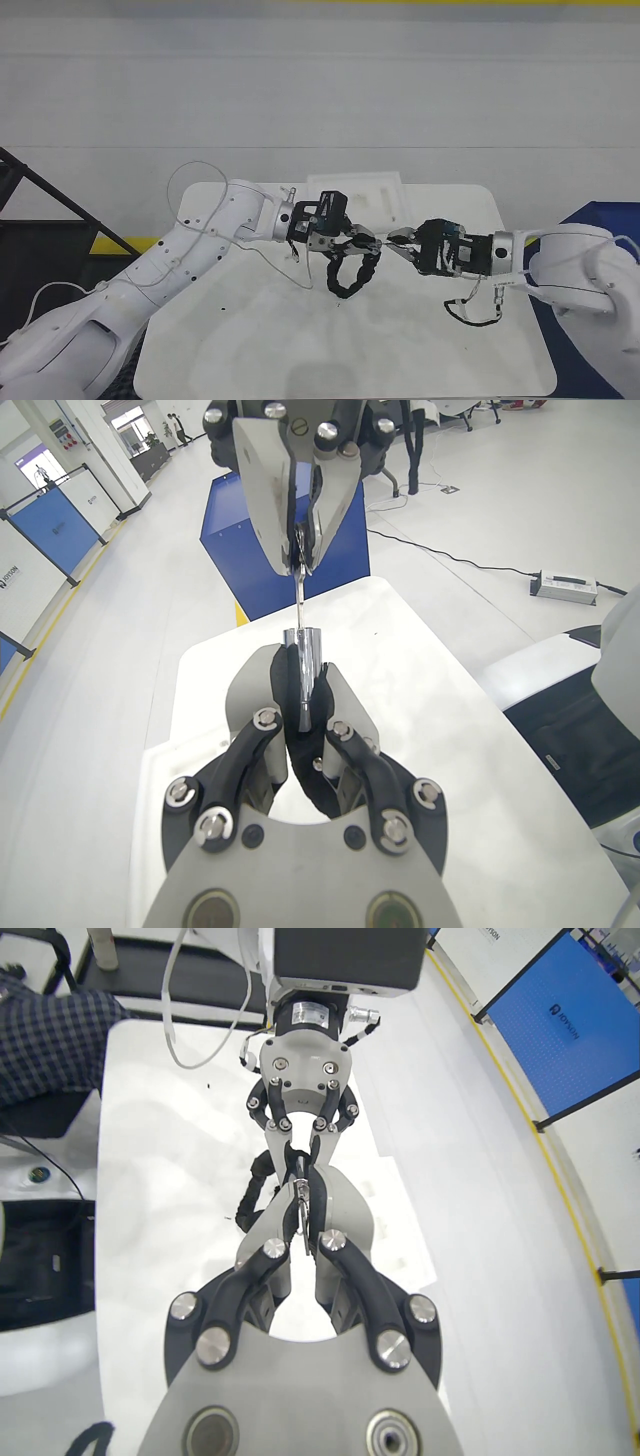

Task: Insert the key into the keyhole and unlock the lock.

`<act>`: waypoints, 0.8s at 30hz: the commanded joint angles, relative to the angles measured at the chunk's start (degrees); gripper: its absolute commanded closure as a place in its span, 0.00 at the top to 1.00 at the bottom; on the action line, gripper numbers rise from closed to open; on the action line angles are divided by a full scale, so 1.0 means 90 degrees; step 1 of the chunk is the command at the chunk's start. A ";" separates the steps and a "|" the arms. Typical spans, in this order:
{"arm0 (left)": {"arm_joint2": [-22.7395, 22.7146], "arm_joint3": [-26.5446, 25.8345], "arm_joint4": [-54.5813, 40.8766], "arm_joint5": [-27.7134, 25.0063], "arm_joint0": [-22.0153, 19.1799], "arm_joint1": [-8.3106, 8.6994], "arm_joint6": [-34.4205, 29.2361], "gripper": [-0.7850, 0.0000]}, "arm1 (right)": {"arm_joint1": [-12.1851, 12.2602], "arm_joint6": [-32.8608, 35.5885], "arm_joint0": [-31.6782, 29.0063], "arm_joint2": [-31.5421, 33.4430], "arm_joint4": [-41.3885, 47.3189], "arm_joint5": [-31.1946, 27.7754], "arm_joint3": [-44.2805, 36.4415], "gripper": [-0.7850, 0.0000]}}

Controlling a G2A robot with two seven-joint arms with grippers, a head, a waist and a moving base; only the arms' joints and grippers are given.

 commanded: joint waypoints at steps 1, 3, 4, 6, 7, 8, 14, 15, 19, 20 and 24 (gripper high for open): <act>-0.0043 -0.0031 0.0079 0.0042 0.0030 -0.0013 0.0045 0.00 | 0.0010 0.0192 0.0015 0.0028 0.0433 0.0112 0.0065 0.00; -0.0091 -0.0057 0.0152 0.0076 0.0066 -0.0025 0.0078 0.00 | 0.0020 0.0357 0.0012 0.0065 0.0755 0.0278 0.0112 0.00; -0.0114 -0.0068 0.0184 0.0094 0.0086 -0.0030 0.0091 0.00 | 0.0023 0.0426 0.0010 0.0069 0.0934 0.0315 0.0130 0.00; -0.0159 -0.0093 0.0247 0.0133 0.0123 -0.0040 0.0108 0.00 | 0.0027 0.0528 -0.0025 0.0080 0.1226 0.0491 0.0228 0.00; -0.0178 -0.0115 0.0277 0.0153 0.0138 -0.0048 0.0111 0.00 | 0.0028 0.0593 -0.0034 0.0076 0.1364 0.0550 0.0270 0.00; -0.0193 -0.0139 0.0313 0.0169 0.0148 -0.0057 0.0108 0.00 | 0.0028 0.0631 -0.0043 0.0075 0.1494 0.0621 0.0330 0.00; -0.0276 -0.0260 0.0534 0.0319 0.0198 -0.0117 0.0099 0.00 | 0.0021 0.0810 -0.0091 0.0046 0.2118 0.0919 0.0517 0.00; -0.0287 -0.0272 0.0576 0.0340 0.0209 -0.0125 0.0100 0.00 | 0.0021 0.0845 -0.0101 0.0045 0.2192 0.0954 0.0535 0.00; -0.0352 -0.0327 0.0761 0.0463 0.0266 -0.0151 0.0118 0.00 | 0.0017 0.0947 -0.0157 0.0041 0.2594 0.1125 0.0674 0.00; -0.0375 -0.0338 0.0805 0.0498 0.0282 -0.0154 0.0118 0.00 | 0.0017 0.1007 -0.0159 0.0040 0.2669 0.1176 0.0713 0.00; -0.0471 -0.0408 0.0968 0.0594 0.0351 -0.0158 0.0097 0.00 | 0.0008 0.1160 -0.0129 0.0008 0.2891 0.1252 0.0774 0.00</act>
